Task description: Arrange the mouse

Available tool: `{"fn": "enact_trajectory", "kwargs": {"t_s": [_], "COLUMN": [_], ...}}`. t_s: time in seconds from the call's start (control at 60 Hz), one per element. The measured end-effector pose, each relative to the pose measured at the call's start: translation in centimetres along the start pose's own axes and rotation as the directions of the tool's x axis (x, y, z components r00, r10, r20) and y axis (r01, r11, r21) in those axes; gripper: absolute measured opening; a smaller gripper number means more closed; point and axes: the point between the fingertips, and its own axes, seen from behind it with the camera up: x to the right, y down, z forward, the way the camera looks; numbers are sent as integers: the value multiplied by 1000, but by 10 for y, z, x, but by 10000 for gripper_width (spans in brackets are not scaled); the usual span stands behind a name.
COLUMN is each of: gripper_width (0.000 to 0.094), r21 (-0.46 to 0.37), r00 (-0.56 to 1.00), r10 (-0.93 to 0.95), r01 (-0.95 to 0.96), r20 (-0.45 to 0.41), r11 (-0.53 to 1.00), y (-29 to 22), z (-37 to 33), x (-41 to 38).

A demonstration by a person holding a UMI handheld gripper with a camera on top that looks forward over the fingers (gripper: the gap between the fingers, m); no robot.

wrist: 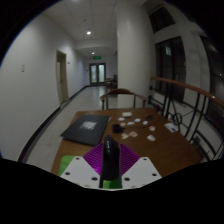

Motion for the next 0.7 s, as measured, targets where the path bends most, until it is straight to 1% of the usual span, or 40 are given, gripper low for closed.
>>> {"fn": "enact_trajectory", "kwargs": {"t_s": [0.1, 0.15, 0.2, 0.25, 0.283, 0.383, 0.417, 0.483, 0.55, 0.567, 0.583, 0.7], "gripper_width": [203, 192, 192, 181, 181, 186, 264, 537, 809, 845, 850, 849], "r21": [-74, -115, -147, -103, -106, -105, -118, -151, -116, -104, -96, -68], "r00": [995, 992, 990, 989, 988, 960, 954, 951, 961, 964, 968, 987], "r10": [-24, -50, -82, -120, -133, -274, -296, -305, -274, -263, -246, -160], "r01": [31, 62, 98, 128, 141, 278, 298, 310, 278, 266, 249, 161], "r20": [95, 112, 111, 85, 77, 49, 36, 52, 48, 44, 42, 15], "r11": [997, 991, 984, 986, 984, 955, 947, 939, 954, 958, 964, 985], "y": [49, 78, 98, 95, 97, 97, 98, 103, 92, 89, 81, 75], "z": [3, 9, 16, 23, 24, 25, 25, 12, -7, -13, -27, -78], "x": [-50, -67, -72, -72, -73, -74, -74, -77, -84, -85, -87, -88]}}
